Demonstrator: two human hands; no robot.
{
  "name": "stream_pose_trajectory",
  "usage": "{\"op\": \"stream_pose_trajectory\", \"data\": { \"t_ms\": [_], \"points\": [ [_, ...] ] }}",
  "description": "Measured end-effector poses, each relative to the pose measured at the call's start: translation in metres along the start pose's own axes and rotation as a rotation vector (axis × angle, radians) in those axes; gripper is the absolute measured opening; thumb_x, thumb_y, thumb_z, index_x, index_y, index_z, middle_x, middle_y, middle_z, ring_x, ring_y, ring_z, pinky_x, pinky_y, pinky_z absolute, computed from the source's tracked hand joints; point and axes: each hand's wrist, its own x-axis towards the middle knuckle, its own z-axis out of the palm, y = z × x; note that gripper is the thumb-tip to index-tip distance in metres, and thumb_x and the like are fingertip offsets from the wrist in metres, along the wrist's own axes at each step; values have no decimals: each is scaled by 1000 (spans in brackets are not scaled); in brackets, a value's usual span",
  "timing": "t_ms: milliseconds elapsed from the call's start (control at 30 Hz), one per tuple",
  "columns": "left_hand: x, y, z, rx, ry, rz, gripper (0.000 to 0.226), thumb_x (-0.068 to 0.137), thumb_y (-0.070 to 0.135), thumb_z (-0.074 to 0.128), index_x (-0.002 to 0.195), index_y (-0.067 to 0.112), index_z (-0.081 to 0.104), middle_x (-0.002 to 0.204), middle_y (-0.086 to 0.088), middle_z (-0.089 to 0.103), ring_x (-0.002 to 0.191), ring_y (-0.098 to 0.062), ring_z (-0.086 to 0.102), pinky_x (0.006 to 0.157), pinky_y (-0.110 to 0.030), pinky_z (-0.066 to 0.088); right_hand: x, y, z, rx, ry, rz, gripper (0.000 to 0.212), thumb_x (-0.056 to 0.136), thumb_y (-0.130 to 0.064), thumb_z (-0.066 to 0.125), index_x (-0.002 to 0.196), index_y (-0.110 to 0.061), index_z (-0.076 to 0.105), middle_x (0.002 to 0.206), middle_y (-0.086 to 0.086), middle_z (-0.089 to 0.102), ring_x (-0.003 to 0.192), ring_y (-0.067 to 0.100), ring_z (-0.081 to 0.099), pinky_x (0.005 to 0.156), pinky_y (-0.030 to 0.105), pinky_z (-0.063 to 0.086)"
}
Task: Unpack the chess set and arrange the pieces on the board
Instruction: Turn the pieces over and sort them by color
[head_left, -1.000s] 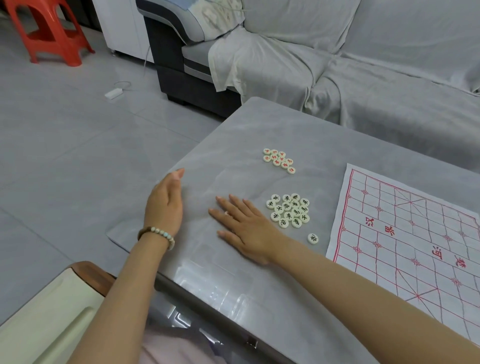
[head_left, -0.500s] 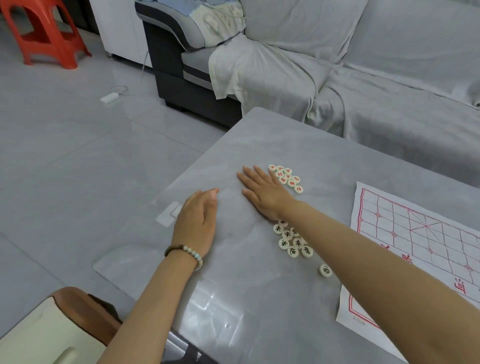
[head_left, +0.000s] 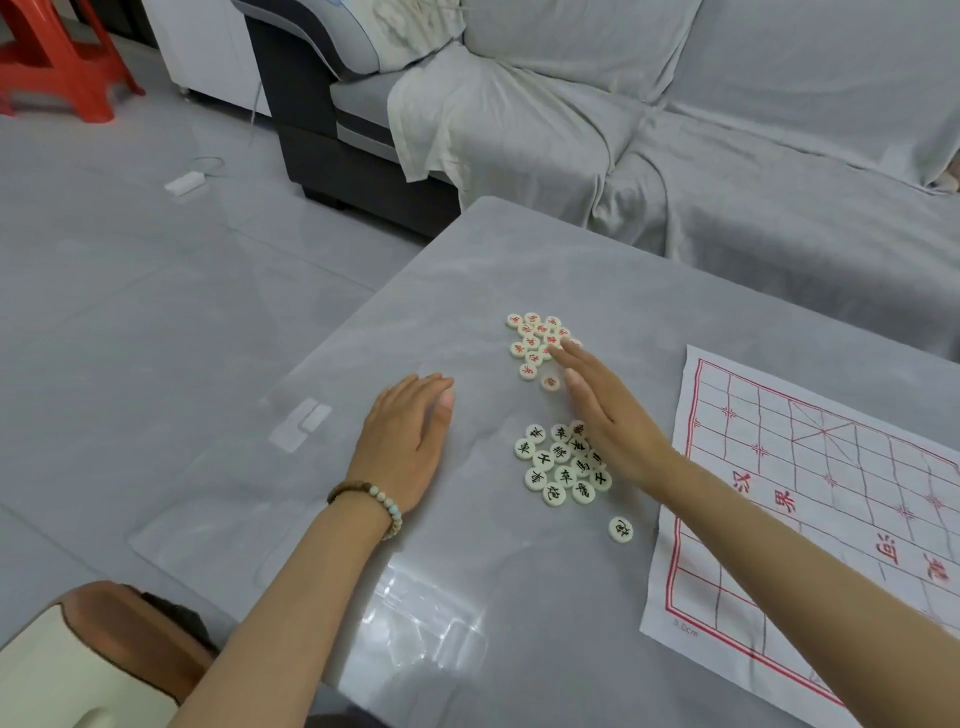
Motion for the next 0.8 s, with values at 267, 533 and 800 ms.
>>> {"op": "stream_pose_trajectory", "data": {
  "t_ms": [267, 533, 800],
  "points": [
    [-6, 15, 8, 8, 5, 51, 54, 91, 44, 21, 126, 18, 53, 135, 2, 50, 133, -15, 34, 114, -33, 20, -54, 2, 26, -219, -73, 153, 57, 96, -54, 15, 148, -30, 17, 157, -9, 7, 144, 9, -2, 118, 30, -2],
    [-9, 8, -8, 26, 157, 0, 50, 93, 43, 24, 120, 16, 56, 126, -1, 55, 123, -17, 43, 106, -29, 29, -28, -32, 75, -331, -80, 21, 50, 99, -43, 27, 147, -28, 22, 157, -2, 11, 145, 19, 1, 115, 32, -4],
    [-5, 1, -16, -39, 240, -112, 36, 99, 27, 31, 123, 16, 55, 127, 0, 54, 124, -16, 39, 103, -25, 26, -18, -39, 68, -229, -64, -54, 51, 99, -44, 24, 147, -28, 23, 158, -5, 7, 145, 12, -3, 114, 30, -8]
  ]
}}
